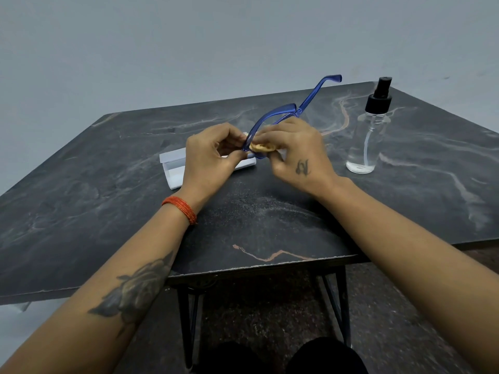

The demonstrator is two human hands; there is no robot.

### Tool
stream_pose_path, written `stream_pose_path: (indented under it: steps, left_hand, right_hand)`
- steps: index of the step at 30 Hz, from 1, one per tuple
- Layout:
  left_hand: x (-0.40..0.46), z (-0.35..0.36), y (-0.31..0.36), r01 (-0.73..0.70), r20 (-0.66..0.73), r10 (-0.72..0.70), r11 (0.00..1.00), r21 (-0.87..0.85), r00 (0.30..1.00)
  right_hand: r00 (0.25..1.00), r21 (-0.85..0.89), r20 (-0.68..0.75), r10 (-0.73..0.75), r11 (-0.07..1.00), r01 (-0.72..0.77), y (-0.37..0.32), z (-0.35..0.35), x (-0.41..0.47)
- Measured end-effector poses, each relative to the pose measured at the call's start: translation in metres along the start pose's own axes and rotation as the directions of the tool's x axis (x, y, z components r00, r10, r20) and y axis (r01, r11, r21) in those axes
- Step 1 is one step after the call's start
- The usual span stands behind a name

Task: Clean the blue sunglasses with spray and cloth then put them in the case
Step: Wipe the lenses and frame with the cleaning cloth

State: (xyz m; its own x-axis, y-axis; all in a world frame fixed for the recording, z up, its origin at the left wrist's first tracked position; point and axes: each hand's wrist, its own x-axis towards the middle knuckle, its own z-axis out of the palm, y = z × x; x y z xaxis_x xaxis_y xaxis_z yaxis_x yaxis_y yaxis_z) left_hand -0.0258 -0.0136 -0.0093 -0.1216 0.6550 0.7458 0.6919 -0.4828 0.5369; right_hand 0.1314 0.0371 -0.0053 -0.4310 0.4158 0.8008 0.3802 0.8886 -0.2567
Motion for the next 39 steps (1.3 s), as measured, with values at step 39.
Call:
stream_pose_path:
  steps: [39]
  left_hand:
    - [0.0,-0.001,0.0,-0.041,-0.022,0.042,0.999,0.027,0.999]
  right_hand:
    - [0.977,0.029,-0.024,0.214,0.977,-0.213,-0.008,0.0,0.002]
